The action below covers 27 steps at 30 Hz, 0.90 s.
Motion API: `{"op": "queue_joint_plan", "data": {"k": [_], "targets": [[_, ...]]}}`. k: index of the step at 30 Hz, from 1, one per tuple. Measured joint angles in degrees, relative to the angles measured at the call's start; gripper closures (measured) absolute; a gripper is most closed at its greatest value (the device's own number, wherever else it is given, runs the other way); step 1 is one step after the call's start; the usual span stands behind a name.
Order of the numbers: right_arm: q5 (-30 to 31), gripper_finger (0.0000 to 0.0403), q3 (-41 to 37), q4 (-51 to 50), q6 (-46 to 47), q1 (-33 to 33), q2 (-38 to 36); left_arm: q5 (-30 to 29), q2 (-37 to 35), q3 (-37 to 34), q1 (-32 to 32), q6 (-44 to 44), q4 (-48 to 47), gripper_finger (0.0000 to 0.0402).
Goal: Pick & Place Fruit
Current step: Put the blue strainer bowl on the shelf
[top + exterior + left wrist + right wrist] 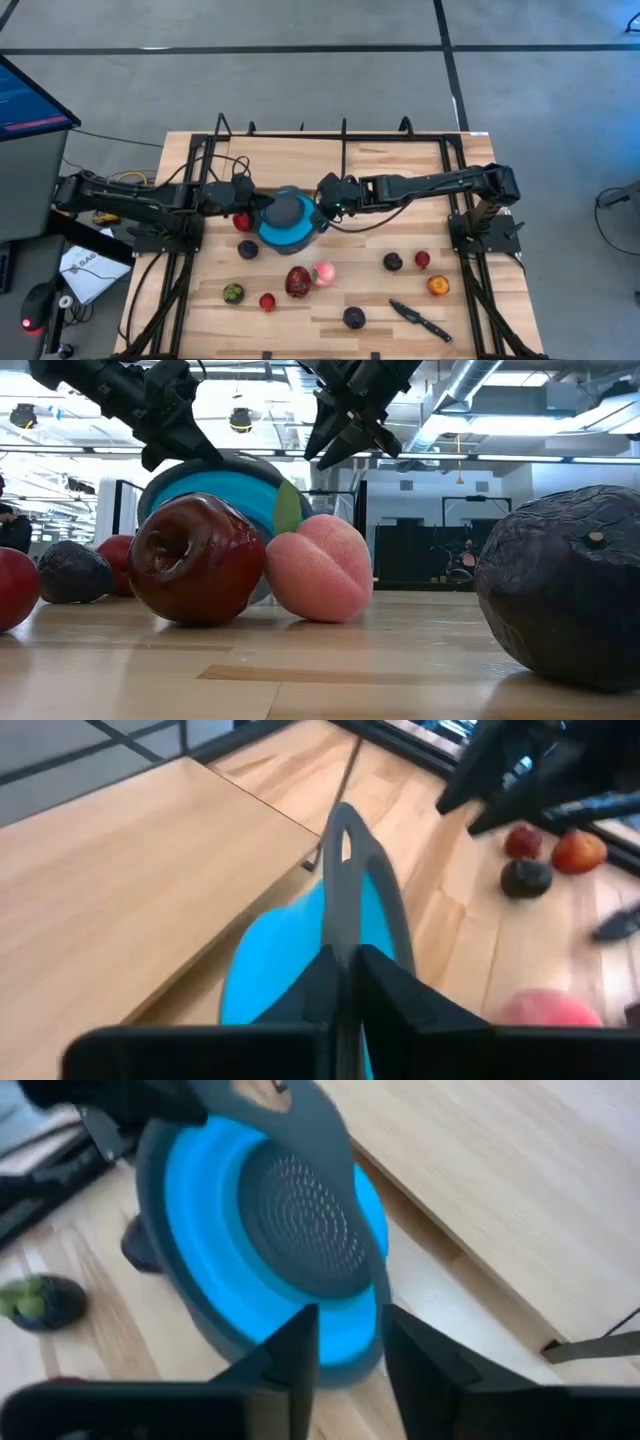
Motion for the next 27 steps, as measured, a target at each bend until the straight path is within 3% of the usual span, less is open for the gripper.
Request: {"op": "queue_joint_plan", "data": {"k": [4,11,19,24,27], "targets": [[0.22,0.0226,0.04,-2.44,-2.48,-0.04,-1.05,1.37,0.04,0.69,3.53,0.22,-0.31,0.0375],[3.02,0.0159,-0.08,-9.74,-2.8,3.16,-2.04,12.65,-0.23,0.89,13.77,0.82,1.14,0.0393],[13.28,0.016,-1.36,-14.82,0.79,11.26,-1.99,28.31,3.62,9.22,31.97,4.28,2.8,0.0399],[18.37,0.0172,-1.49,-15.7,2.23,13.08,-1.99,45.24,12.95,12.23,40.42,2.28,12.33,0.0396],[18.79,0.018,-1.49,-15.83,2.25,13.2,-1.99,49.82,19.55,12.68,42.44,0.3,19.68,0.0398]]}}
